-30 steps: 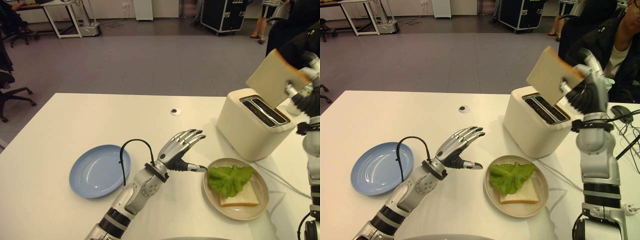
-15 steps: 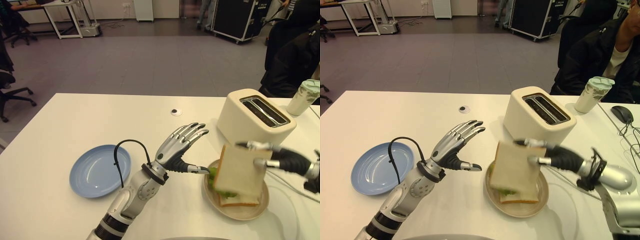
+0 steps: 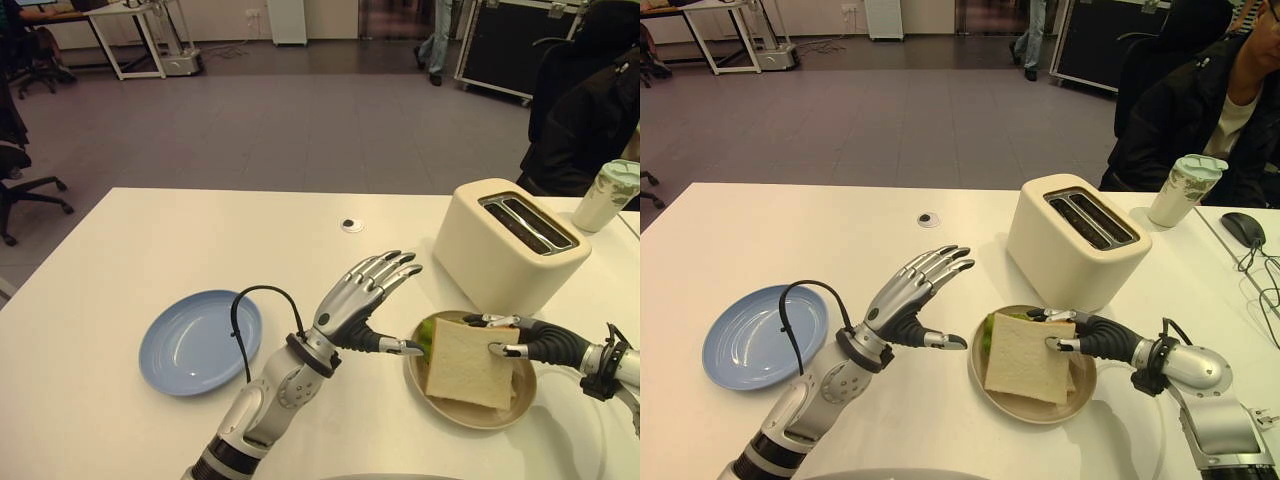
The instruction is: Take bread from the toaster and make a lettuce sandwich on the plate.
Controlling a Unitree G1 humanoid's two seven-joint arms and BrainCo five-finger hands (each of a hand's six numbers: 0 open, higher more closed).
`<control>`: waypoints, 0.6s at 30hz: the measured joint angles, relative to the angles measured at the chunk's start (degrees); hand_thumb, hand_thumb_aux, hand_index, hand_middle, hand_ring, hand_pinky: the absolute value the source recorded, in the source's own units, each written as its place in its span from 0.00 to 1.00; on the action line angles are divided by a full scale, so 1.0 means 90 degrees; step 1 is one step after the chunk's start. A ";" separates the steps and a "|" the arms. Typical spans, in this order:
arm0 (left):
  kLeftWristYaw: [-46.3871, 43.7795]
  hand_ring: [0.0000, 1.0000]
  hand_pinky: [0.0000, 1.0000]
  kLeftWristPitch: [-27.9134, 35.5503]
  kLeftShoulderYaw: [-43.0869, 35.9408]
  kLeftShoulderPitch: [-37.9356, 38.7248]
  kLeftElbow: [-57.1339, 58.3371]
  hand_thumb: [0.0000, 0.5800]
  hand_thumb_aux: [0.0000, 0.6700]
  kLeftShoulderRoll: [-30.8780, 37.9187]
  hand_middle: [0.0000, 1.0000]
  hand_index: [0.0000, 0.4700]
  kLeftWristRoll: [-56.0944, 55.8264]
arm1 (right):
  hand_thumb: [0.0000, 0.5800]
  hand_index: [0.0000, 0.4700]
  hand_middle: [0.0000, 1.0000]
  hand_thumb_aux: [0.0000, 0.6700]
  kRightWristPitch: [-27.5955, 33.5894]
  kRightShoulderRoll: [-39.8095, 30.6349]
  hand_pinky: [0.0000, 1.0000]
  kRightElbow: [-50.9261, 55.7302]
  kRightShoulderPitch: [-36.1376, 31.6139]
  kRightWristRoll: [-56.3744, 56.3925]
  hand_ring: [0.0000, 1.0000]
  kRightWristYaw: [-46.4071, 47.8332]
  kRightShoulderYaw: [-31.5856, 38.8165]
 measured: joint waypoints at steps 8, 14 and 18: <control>-0.0071 0.00 0.00 -0.0049 -0.0014 0.0089 0.0000 0.00 0.00 0.0004 0.00 0.00 -0.0001 | 0.78 0.53 0.00 0.53 0.0001 -0.0058 0.00 0.0058 -0.0245 -0.0038 0.00 -0.0038 -0.0330; -0.0106 0.00 0.00 -0.0109 -0.0038 0.0109 -0.0001 0.00 0.00 0.0009 0.00 0.00 -0.0002 | 0.00 0.00 0.00 0.00 -0.0099 -0.0021 0.00 0.0424 -0.0330 -0.0720 0.00 -0.0508 -0.0090; -0.0145 0.00 0.00 -0.0144 -0.0037 0.0144 -0.0017 0.00 0.00 0.0028 0.00 0.00 -0.0003 | 0.00 0.00 0.00 0.00 -0.0118 0.0062 0.00 0.0428 -0.0369 -0.0744 0.00 -0.0598 -0.0084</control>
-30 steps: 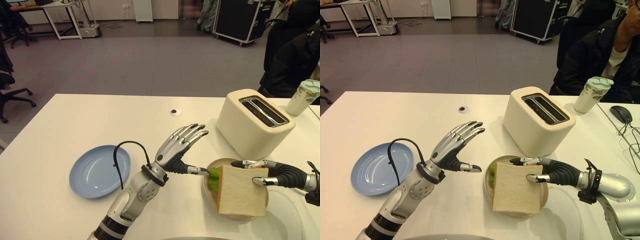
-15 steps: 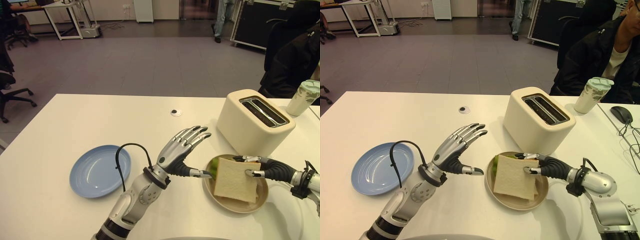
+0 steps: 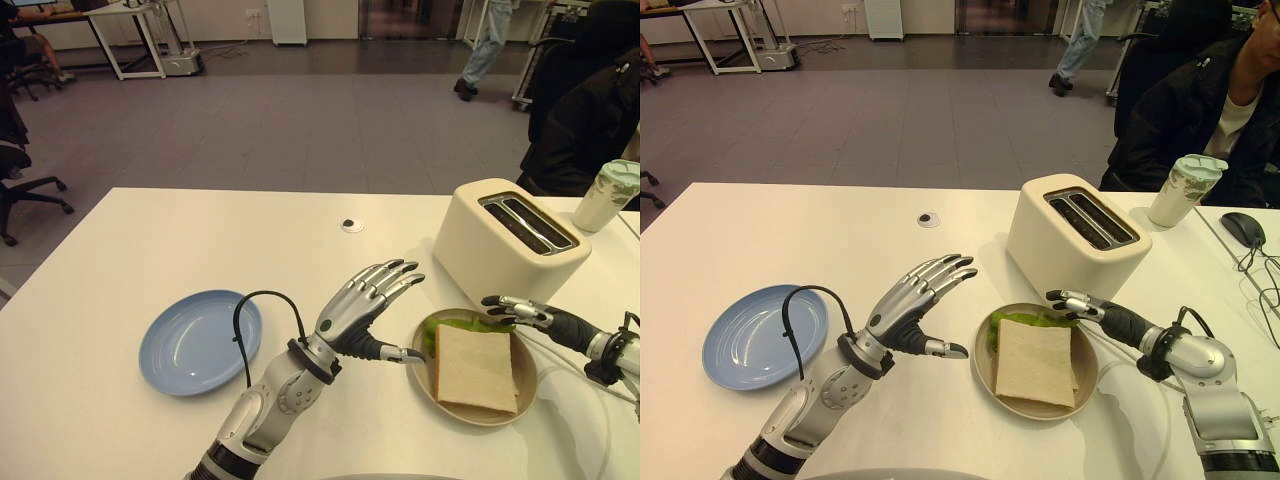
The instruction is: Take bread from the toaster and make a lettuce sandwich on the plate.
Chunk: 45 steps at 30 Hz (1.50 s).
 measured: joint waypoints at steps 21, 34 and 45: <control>-0.3432 0.78 0.78 0.0477 -0.0293 0.0746 0.0315 1.00 1.00 0.0615 0.78 1.00 -0.4140 | 1.00 1.00 1.00 1.00 -0.0733 -0.1097 1.00 0.1512 0.1690 0.1722 1.00 0.3930 -0.1443; -0.3106 0.73 0.73 0.0591 -0.0786 0.0611 0.0937 1.00 1.00 0.0652 0.73 1.00 -0.2571 | 1.00 1.00 1.00 1.00 -0.4238 -0.0353 1.00 0.1327 -0.0011 -0.2919 1.00 0.0358 0.0937; -0.1350 0.72 0.72 0.0693 -0.0657 -0.0629 0.2672 1.00 1.00 0.0251 0.72 1.00 -0.1211 | 1.00 1.00 1.00 1.00 -0.3695 0.1992 1.00 0.2293 -0.1636 -0.4525 1.00 -0.2661 0.2424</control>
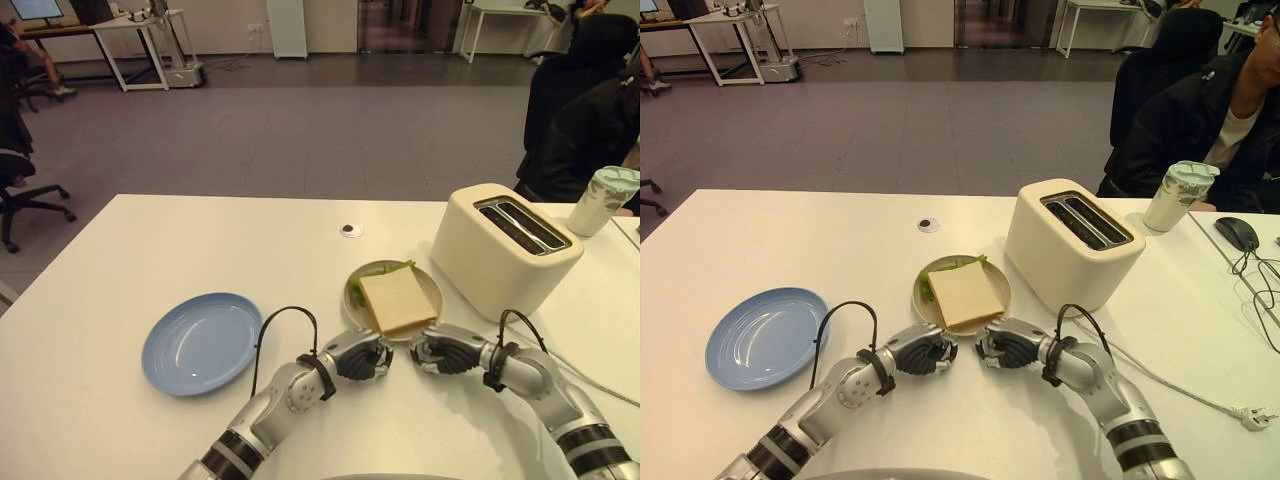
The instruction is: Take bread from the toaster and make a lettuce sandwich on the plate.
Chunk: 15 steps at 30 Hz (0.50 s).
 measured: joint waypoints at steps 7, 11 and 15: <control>0.0808 0.71 0.71 -0.0124 0.0233 -0.0781 0.1086 1.00 1.00 -0.0077 0.71 1.00 0.0106 | 1.00 1.00 1.00 1.00 0.0862 0.1089 1.00 0.1320 -0.1128 -0.0718 1.00 -0.2349 0.0354; 0.1053 0.63 0.63 -0.0376 0.0468 -0.0639 0.1073 0.96 0.80 -0.0115 0.63 0.80 -0.0197 | 0.00 0.00 0.61 0.00 0.0662 0.1273 0.61 0.1141 -0.1052 -0.0338 0.61 -0.2801 0.0297; 0.0752 0.27 0.27 -0.0719 0.1210 0.0323 -0.0208 0.00 0.00 -0.0325 0.27 0.00 -0.1932 | 0.00 0.00 0.00 0.00 0.0243 0.1534 0.00 0.0034 -0.0053 0.1723 0.00 -0.2325 -0.0234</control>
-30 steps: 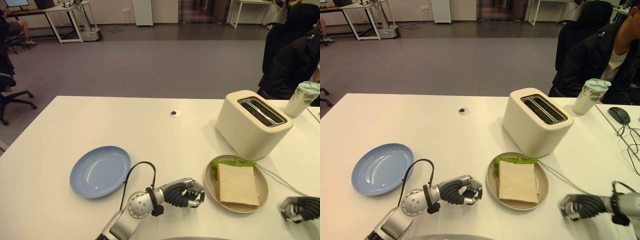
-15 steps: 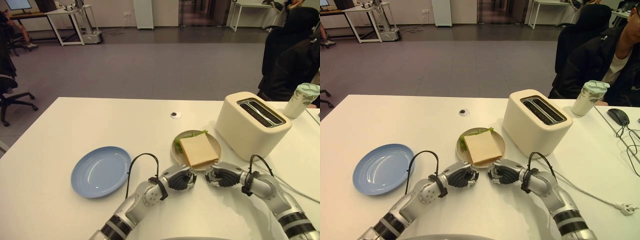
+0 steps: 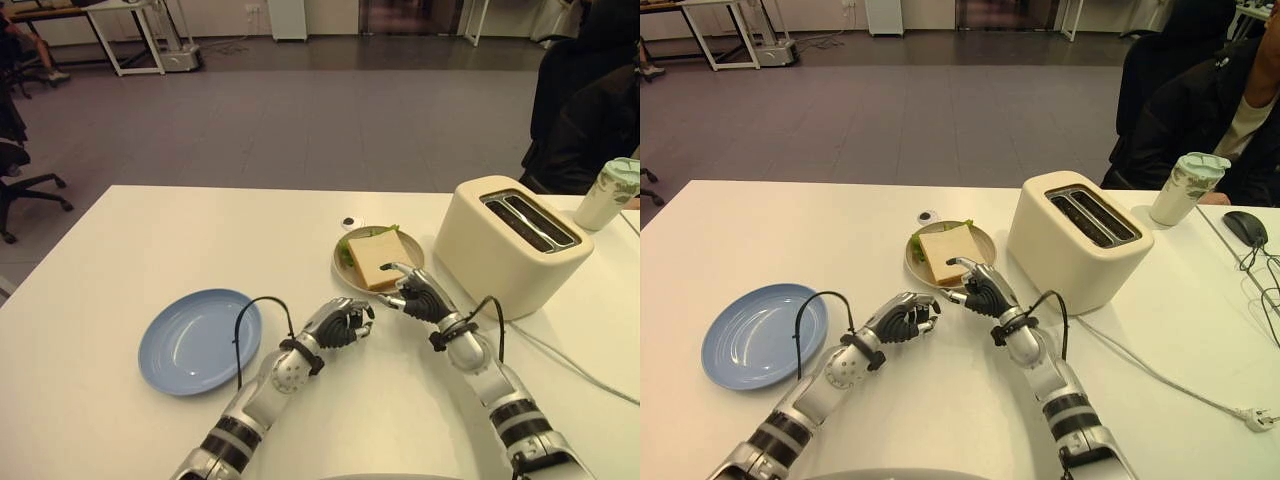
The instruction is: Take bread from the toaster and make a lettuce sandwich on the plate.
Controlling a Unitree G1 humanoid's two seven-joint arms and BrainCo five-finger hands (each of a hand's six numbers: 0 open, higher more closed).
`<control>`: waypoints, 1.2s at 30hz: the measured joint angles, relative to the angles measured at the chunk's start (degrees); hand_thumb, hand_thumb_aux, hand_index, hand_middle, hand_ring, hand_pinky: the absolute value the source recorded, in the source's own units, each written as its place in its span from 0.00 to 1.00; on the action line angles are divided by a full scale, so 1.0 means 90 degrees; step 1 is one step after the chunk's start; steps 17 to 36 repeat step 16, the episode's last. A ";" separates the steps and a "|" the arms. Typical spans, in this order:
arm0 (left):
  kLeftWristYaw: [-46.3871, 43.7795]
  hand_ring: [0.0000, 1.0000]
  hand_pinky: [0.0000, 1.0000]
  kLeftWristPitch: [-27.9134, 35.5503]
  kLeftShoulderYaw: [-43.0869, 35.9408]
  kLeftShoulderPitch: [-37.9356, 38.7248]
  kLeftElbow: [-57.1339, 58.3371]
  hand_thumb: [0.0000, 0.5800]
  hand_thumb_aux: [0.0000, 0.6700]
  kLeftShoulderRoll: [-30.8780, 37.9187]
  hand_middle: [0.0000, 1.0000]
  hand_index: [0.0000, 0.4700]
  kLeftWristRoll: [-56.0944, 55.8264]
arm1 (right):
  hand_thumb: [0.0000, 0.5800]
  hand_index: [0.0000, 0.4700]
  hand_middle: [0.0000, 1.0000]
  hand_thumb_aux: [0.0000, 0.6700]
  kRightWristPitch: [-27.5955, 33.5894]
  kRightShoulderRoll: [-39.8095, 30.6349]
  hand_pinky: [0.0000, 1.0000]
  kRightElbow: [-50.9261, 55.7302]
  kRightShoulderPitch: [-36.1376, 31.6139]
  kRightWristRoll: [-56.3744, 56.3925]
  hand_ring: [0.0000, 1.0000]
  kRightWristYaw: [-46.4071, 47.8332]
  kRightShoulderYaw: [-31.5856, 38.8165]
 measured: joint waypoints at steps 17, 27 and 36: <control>-0.0459 0.00 0.00 0.0232 0.1963 0.3122 -0.3780 0.00 0.00 -0.0009 0.00 0.00 -0.2573 | 0.00 0.00 0.00 0.00 0.1369 0.0025 0.00 -0.3826 0.3012 0.3784 0.00 0.1229 -0.1528; -0.0459 0.00 0.00 0.0232 0.1963 0.3122 -0.3780 0.00 0.00 -0.0009 0.00 0.00 -0.2573 | 0.00 0.00 0.00 0.00 0.1369 0.0025 0.00 -0.3826 0.3012 0.3784 0.00 0.1229 -0.1528; -0.0459 0.00 0.00 0.0232 0.1963 0.3122 -0.3780 0.00 0.00 -0.0009 0.00 0.00 -0.2573 | 0.00 0.00 0.00 0.00 0.1369 0.0025 0.00 -0.3826 0.3012 0.3784 0.00 0.1229 -0.1528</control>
